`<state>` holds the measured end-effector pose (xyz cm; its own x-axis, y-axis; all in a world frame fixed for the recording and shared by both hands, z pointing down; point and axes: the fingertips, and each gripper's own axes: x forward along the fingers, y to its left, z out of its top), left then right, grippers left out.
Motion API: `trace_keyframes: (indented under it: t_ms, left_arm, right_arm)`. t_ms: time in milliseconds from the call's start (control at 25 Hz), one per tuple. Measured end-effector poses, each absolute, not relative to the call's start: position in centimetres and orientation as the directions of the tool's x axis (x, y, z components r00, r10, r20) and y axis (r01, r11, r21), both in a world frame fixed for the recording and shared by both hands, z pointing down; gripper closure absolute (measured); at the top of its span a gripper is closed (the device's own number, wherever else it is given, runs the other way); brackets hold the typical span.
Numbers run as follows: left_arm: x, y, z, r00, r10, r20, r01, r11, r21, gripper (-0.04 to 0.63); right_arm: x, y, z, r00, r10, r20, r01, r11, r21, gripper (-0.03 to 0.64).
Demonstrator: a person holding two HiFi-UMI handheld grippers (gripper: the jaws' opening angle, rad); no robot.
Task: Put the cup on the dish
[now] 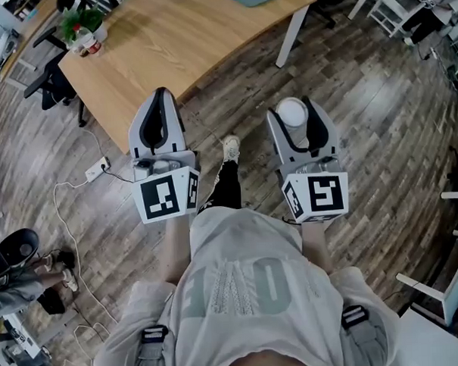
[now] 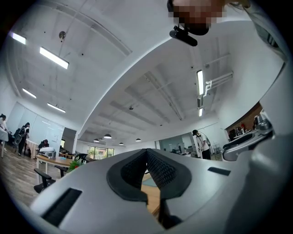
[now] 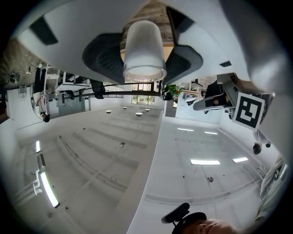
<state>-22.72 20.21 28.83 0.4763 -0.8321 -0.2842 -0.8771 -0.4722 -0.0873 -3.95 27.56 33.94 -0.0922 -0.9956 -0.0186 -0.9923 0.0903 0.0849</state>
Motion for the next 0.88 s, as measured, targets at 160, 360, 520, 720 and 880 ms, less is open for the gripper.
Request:
trace_keyframes:
  t_ms: [160,360,520,720,880]
  left_arm:
    - [-21.3,15.7,28.3,0.468,-0.828,-0.309,-0.879,-0.472,-0.067,0.586]
    - [-18.6,9.8,27.9,0.476,-0.821,-0.315,-0.873,-0.485,-0.054,0.586]
    - [-16.0,4.5,27.8,0.508,-0.807,-0.301,-0.854,-0.517,-0.053,0.586]
    - [-12.7,-2.0,27.0,0.529,-0.795,-0.297,-0.841,-0.537,-0.059,0.586]
    - [-10.8,-7.0,26.0,0.537,-0.785,-0.308,-0.837,-0.541,-0.081,0.586]
  right_arm:
    - [-2.0,24.2,33.9,-0.076,-0.997,-0.032,-0.992,0.073,0.102,0.344]
    - [1.0,18.6,34.0,-0.045,-0.999,-0.013,-0.995,0.043,0.094,0.344]
    - [2.5,13.2,33.5,-0.040,-0.999,-0.002,-0.995,0.039,0.093,0.344]
    - [4.4,6.0,32.4,-0.056,-0.998,0.010,-0.993,0.057,0.107,0.344]
    - [5.6,0.1,31.4,-0.079,-0.997,0.003,-0.991,0.079,0.110,0.344]
